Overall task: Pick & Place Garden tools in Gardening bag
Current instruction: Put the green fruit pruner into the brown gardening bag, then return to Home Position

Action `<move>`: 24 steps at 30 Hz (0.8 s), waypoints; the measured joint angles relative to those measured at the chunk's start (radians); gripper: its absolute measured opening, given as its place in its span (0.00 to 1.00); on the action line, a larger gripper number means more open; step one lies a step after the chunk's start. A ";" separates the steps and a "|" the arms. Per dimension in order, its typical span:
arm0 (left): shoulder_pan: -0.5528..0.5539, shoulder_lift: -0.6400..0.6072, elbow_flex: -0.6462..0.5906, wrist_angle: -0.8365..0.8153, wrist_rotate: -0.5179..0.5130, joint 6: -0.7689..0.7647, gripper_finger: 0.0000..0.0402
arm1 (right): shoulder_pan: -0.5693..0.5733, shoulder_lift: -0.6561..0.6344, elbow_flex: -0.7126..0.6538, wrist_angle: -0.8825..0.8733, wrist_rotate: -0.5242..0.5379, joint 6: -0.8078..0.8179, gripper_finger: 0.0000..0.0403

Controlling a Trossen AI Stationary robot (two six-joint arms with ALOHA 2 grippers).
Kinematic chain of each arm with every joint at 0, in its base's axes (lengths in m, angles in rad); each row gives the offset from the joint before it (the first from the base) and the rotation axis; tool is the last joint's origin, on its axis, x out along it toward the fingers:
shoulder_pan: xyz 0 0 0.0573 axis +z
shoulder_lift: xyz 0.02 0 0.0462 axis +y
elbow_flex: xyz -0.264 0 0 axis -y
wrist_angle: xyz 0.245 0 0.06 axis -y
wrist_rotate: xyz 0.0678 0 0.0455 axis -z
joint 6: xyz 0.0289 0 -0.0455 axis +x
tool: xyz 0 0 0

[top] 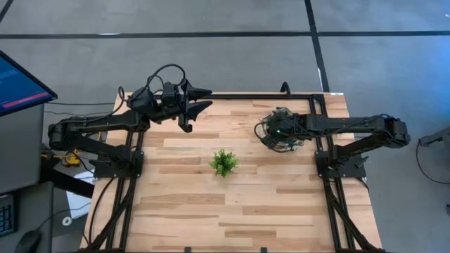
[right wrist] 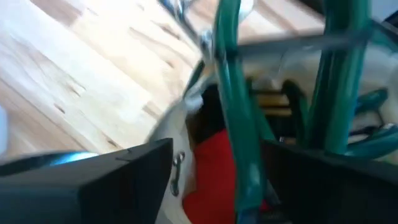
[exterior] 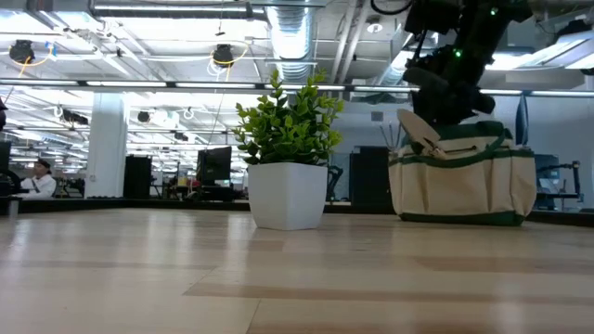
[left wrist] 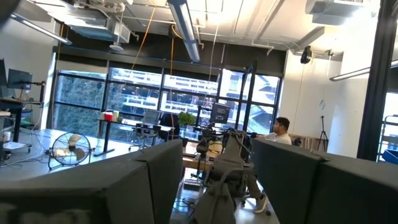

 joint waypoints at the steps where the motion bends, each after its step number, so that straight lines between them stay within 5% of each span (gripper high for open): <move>1: 0.000 0.000 0.000 0.000 0.000 0.000 0.45 | -0.002 -0.001 0.014 -0.009 0.000 -0.004 0.59; 16: 0.000 0.000 0.000 -0.002 0.000 0.000 0.45 | -0.012 -0.023 0.275 -0.214 0.002 -0.166 0.59; 24: 0.000 0.000 0.000 -0.006 0.000 0.000 0.45 | -0.011 -0.023 0.376 -0.247 0.005 -0.250 0.50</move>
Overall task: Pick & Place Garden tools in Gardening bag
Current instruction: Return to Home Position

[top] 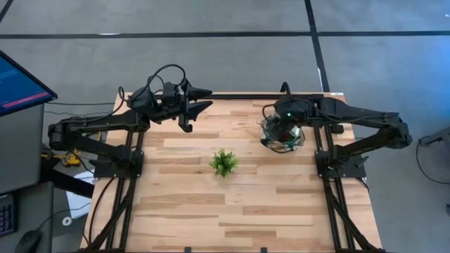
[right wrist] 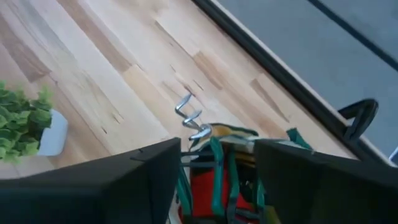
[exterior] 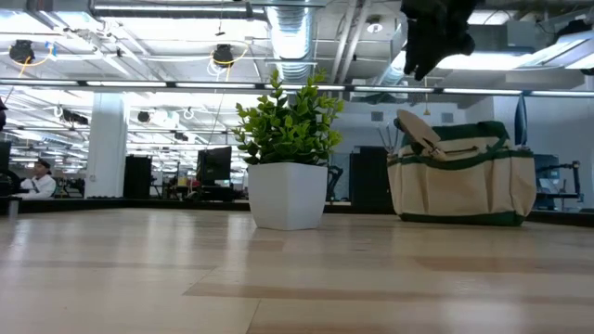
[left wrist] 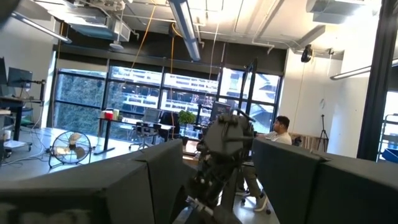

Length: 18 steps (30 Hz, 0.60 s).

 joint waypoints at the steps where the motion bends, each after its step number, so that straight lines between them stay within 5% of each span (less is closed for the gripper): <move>1: 0.000 0.000 0.000 -0.001 0.000 0.000 0.45 | 0.000 0.000 0.006 -0.001 0.000 -0.009 0.47; 9: 0.001 0.000 0.000 -0.005 0.000 0.000 0.44 | 0.002 0.000 0.047 -0.003 0.000 -0.023 0.22; 14: 0.001 0.000 0.000 -0.012 0.000 0.000 0.34 | 0.005 -0.002 0.059 0.014 -0.001 -0.059 0.04; 18: 0.001 -0.020 0.001 -0.096 -0.001 0.014 0.23 | 0.023 -0.017 0.059 0.084 -0.012 -0.130 0.02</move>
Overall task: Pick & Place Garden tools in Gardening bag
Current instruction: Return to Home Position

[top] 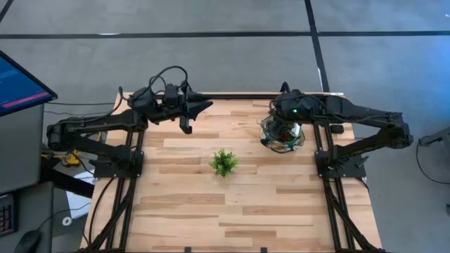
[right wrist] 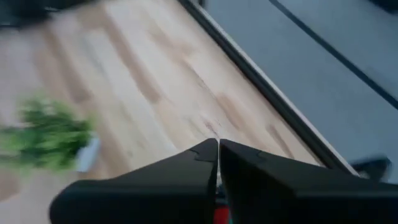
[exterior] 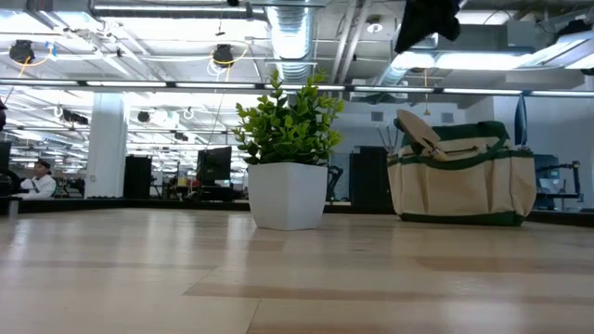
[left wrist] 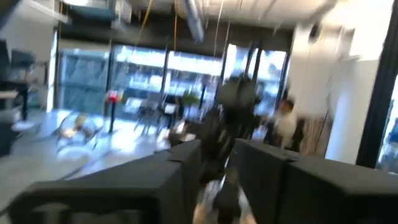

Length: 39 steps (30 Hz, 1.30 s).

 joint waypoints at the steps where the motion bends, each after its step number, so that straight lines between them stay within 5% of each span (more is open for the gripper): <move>1: 0.000 -0.011 0.000 -0.047 -0.003 0.017 0.20 | 0.001 -0.008 0.000 0.017 -0.025 -0.022 0.02; 6: 0.000 -0.073 -0.001 -0.247 -0.033 0.071 0.03 | -0.002 -0.060 -0.001 0.146 -0.152 -0.135 0.01; 14: -0.006 -0.242 0.001 -0.359 -0.065 0.145 0.00 | -0.001 -0.162 0.000 0.287 -0.276 -0.234 0.00; 22: -0.079 -0.413 -0.001 -0.641 -0.264 0.145 0.00 | 0.033 -0.252 -0.048 0.325 -0.280 -0.249 0.00; 33: -0.128 -0.458 -0.001 -0.639 -0.276 0.145 0.00 | 0.038 -0.511 -0.282 0.489 -0.284 -0.188 0.00; 39: -0.128 -0.454 -0.001 -0.639 -0.276 0.145 0.00 | 0.039 -0.678 -0.367 0.526 -0.164 -0.152 0.00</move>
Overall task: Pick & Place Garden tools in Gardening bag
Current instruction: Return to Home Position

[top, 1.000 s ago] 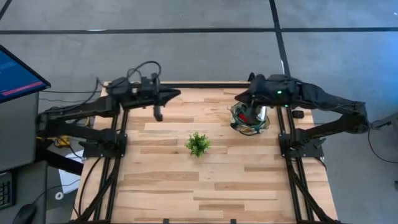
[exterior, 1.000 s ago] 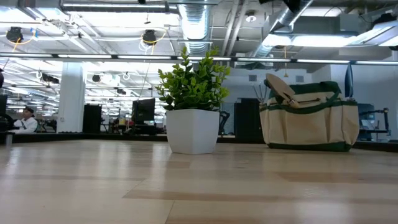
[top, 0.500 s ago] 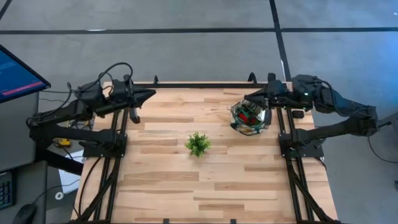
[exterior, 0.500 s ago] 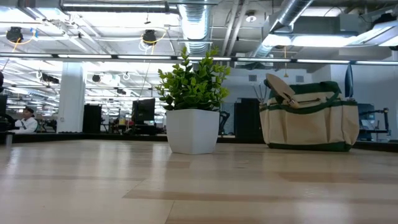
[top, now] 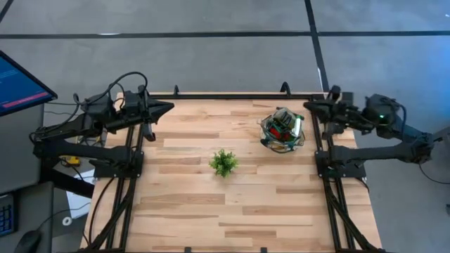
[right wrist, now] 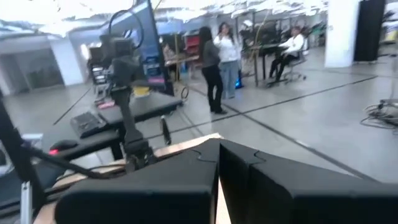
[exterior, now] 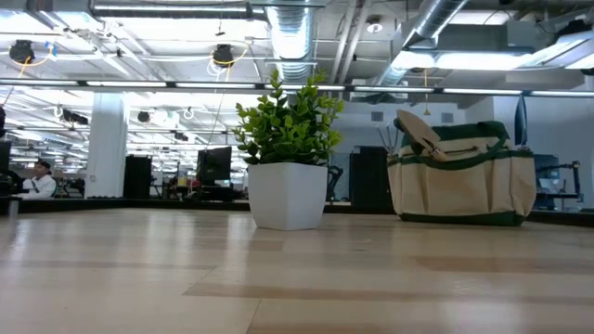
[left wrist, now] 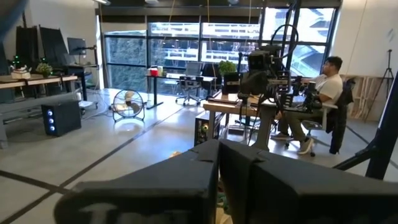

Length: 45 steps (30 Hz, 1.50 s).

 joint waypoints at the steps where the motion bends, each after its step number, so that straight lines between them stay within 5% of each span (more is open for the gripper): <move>1: 0.000 0.000 0.000 0.001 0.000 0.000 0.00 | 0.000 -0.023 -0.013 0.002 0.010 0.000 0.00; 20: 0.000 0.000 0.000 0.001 0.000 0.000 0.00 | 0.000 -0.431 -0.343 0.155 -0.060 0.001 0.00; 30: 0.000 0.000 0.000 0.001 0.000 0.000 0.00 | 0.012 -0.481 -0.688 0.477 -0.198 0.037 0.00; 45: 0.000 0.000 0.000 0.001 0.001 0.029 0.00 | 0.118 -0.521 -0.881 0.512 -0.167 -0.016 0.00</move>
